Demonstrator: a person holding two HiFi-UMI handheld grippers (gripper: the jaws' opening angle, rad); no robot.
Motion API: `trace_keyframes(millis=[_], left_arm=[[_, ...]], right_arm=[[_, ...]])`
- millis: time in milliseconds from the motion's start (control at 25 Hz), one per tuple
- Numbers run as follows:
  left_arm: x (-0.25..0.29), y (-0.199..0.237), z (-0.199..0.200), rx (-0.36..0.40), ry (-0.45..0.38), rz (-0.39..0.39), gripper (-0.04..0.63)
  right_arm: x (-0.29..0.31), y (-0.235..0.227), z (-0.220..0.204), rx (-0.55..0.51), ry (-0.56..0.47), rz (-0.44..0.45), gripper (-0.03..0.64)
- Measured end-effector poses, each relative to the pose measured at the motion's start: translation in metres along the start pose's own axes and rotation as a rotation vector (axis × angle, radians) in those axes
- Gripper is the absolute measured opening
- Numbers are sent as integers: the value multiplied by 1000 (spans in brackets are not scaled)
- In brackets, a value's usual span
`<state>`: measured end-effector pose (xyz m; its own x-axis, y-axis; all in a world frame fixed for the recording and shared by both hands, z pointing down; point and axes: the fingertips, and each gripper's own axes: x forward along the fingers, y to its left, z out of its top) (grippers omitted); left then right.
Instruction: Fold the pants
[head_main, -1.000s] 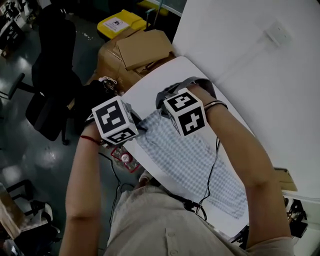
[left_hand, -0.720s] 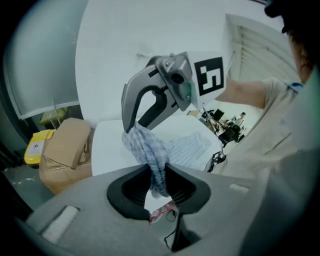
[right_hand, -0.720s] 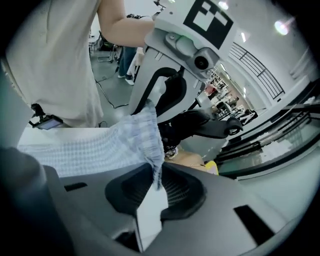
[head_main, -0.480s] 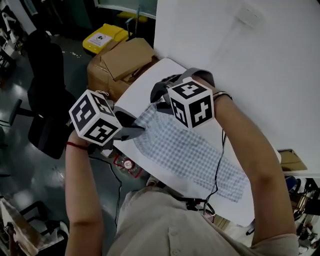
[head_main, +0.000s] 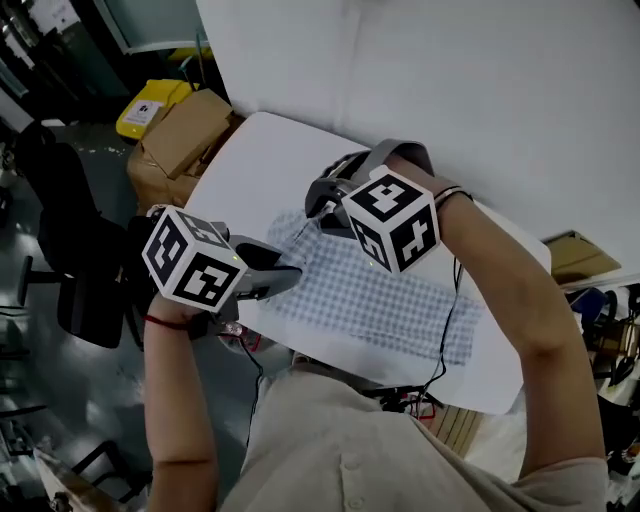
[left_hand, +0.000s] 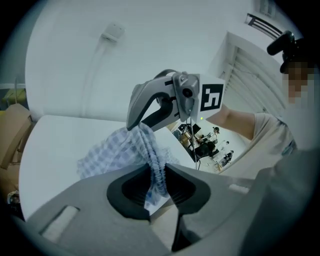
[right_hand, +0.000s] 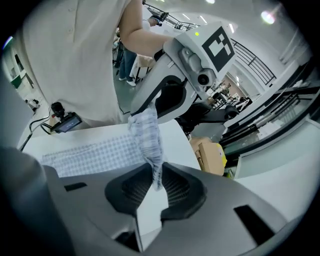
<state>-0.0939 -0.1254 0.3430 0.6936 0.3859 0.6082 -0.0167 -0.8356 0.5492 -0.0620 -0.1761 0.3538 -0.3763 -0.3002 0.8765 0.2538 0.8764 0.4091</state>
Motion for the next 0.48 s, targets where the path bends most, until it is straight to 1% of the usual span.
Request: trace_keyframes(millis=[120, 240, 480], left_arm=[[41, -33, 12, -5, 0, -25, 87], [70, -59, 23, -6, -3, -55, 87], [139, -113, 32, 19, 60, -110, 87]], right_arm=[[-26, 42, -19, 21, 5, -17, 69], [-47, 75, -33, 59, -4, -32, 69], [-81, 158, -61, 135, 8, -54, 69]])
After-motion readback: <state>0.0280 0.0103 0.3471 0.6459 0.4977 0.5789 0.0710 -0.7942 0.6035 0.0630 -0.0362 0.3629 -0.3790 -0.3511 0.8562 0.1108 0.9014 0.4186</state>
